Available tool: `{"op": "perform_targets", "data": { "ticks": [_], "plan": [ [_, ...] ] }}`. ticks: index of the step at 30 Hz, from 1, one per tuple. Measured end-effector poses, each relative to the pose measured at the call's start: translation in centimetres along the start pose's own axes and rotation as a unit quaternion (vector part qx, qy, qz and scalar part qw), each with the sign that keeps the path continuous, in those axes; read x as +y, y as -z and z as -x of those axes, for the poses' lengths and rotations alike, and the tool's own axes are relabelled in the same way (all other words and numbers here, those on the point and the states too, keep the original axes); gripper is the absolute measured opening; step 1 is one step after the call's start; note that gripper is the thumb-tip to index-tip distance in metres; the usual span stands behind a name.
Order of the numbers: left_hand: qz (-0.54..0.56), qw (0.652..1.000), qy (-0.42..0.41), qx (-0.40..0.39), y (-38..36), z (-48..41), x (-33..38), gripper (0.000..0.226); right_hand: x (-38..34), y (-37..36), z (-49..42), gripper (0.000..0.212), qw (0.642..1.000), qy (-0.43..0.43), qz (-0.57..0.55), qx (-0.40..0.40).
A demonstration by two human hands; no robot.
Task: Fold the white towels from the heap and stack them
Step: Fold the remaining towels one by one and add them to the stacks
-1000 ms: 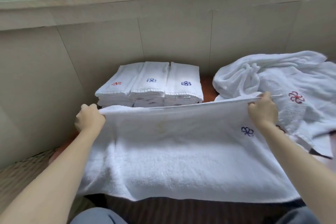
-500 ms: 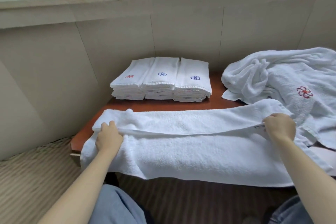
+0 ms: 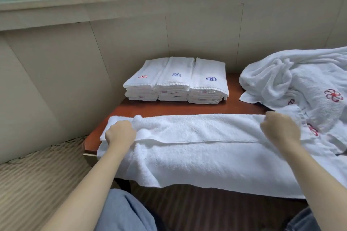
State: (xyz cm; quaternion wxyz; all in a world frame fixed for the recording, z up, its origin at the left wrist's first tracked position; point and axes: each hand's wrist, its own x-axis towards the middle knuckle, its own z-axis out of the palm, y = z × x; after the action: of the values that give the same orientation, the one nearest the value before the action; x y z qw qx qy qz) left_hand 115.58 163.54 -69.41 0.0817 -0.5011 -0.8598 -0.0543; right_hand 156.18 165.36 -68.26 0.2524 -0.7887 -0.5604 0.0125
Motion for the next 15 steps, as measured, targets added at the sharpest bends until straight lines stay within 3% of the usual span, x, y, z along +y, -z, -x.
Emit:
{"op": "perform_targets", "data": {
  "ticks": [3, 7, 11, 15],
  "plan": [
    [0.083, 0.996, -0.018, 0.021, -0.5, -1.4, -0.2, 0.027, -4.0, -2.8, 1.5, 0.016, 0.987, 0.162, -0.002, 0.004],
    [0.138, 0.989, 0.054, -0.004, -1.1, -4.1, -1.8, 0.034, -9.2, -7.1, 2.5, 0.035, 0.954, 0.278, -0.026, -0.113],
    [0.251, 0.950, 0.171, -0.069, -1.4, -7.9, -4.2, 0.046, -11.9, -10.4, 1.4, 0.049, 0.931, 0.275, 0.024, -0.240],
    [0.378, 0.893, 0.191, -0.153, -1.6, -10.4, -5.7, 0.045, -12.1, -12.0, 0.2, 0.054, 0.933, 0.258, 0.058, -0.245]
  ]
}}
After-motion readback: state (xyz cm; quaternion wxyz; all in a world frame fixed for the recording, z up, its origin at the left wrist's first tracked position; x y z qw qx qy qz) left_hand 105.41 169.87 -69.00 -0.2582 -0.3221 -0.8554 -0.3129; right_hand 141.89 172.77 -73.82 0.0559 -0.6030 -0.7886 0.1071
